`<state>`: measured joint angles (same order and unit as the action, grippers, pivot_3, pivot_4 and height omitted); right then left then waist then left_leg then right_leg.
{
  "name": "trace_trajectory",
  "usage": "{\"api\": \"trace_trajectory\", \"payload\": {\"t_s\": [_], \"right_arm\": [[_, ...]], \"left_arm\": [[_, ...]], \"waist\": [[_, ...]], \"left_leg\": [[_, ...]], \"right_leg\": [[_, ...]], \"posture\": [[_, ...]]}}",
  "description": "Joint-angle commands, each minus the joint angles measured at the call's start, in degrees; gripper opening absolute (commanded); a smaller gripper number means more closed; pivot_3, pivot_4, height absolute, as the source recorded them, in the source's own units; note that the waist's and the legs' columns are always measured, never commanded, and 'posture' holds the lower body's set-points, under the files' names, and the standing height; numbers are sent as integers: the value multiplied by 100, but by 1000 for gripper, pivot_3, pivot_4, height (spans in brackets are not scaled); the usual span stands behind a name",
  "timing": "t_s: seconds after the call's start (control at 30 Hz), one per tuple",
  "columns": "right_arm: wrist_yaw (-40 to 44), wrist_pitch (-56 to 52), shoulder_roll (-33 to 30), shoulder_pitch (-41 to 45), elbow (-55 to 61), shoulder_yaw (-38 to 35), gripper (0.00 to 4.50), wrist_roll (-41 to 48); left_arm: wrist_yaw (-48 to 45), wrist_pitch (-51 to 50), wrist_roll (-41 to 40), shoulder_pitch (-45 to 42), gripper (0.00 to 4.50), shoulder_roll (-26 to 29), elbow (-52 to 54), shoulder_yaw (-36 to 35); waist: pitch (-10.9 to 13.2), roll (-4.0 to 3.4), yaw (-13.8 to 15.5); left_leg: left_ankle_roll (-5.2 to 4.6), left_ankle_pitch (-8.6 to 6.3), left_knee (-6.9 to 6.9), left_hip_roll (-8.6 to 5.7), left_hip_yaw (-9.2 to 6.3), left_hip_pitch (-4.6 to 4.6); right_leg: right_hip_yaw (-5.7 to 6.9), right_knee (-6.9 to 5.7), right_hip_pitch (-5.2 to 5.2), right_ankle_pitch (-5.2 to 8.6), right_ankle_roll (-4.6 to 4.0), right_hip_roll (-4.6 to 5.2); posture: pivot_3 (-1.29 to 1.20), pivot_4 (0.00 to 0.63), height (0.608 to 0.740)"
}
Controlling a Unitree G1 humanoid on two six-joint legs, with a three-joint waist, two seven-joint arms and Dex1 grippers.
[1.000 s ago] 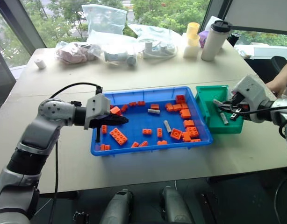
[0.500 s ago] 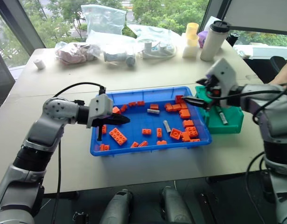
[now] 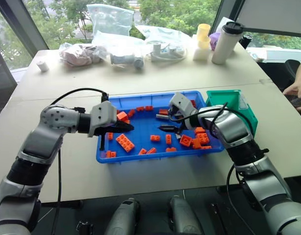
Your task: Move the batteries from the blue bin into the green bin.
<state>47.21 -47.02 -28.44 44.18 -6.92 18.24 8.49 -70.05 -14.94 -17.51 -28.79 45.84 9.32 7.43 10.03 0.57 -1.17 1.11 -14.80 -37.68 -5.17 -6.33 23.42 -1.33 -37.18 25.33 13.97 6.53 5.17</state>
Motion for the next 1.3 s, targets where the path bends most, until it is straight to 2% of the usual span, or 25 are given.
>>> {"api": "trace_trajectory", "payload": {"t_s": [0.03,0.3,0.33,0.4,0.57,0.73,0.83,0.97,1.1,1.3], "right_arm": [[56,159,9,172,7,-4,4454,-84],[125,449,437,349,-810,25,4454,-144],[121,489,478,375,-889,39,3930,-172],[123,544,538,410,-992,59,3165,-219],[127,572,543,400,-818,92,509,-313],[2,379,209,335,57,-183,509,-353],[-194,-251,-246,314,1016,-965,509,-115],[-385,-1045,-1194,83,1775,-2078,509,73],[-330,-1281,-2100,-591,2080,-2605,509,120],[-313,-1322,-2648,-1699,2259,-2970,509,246]], "left_arm": [[77,-60,-80,37,0,125,256,-266],[135,-100,-52,57,0,162,300,-267],[136,-96,-57,62,0,172,304,-272],[146,-96,-68,67,0,182,321,-272],[160,-89,-61,60,0,190,340,-249],[139,-54,-30,38,0,174,314,-200],[110,-14,-17,-14,0,127,261,-141],[52,95,11,-78,0,48,132,-49],[-18,260,89,-166,0,-41,-60,46],[-143,469,189,-359,0,-234,-352,173]], "waist": [[0,0,6],[0,0,6],[0,0,6],[0,0,9],[0,0,13],[1,-2,21],[2,-3,51],[2,-3,121],[1,-1,132],[1,-3,78]], "left_leg": [[-1,-1,0,0,0,0],[-11,-7,0,0,1,-1],[-10,-6,-1,0,1,-1],[-7,-4,0,0,0,-1],[-7,-4,-1,-1,0,-1],[-7,-4,0,-1,0,0],[-10,-6,-1,-1,0,0],[-21,-12,-3,-6,-4,2],[-29,-17,-2,-1,2,-3],[-33,-19,-1,2,10,-5]], "right_leg": [[0,0,0,0,0,0],[-1,0,-1,0,0,0],[-1,0,-1,0,0,0],[-1,0,0,0,0,0],[-1,0,-1,0,0,0],[-1,0,0,0,0,0],[-1,1,0,0,0,1],[4,5,-8,0,0,5],[4,7,-12,0,0,4],[-1,4,-11,0,0,3]], "posture": [[0,150,740],[0,150,740],[0,150,740],[0,150,740],[0,150,740],[0,150,740],[0,150,740],[0,150,740],[0,150,740],[0,150,740]]}}
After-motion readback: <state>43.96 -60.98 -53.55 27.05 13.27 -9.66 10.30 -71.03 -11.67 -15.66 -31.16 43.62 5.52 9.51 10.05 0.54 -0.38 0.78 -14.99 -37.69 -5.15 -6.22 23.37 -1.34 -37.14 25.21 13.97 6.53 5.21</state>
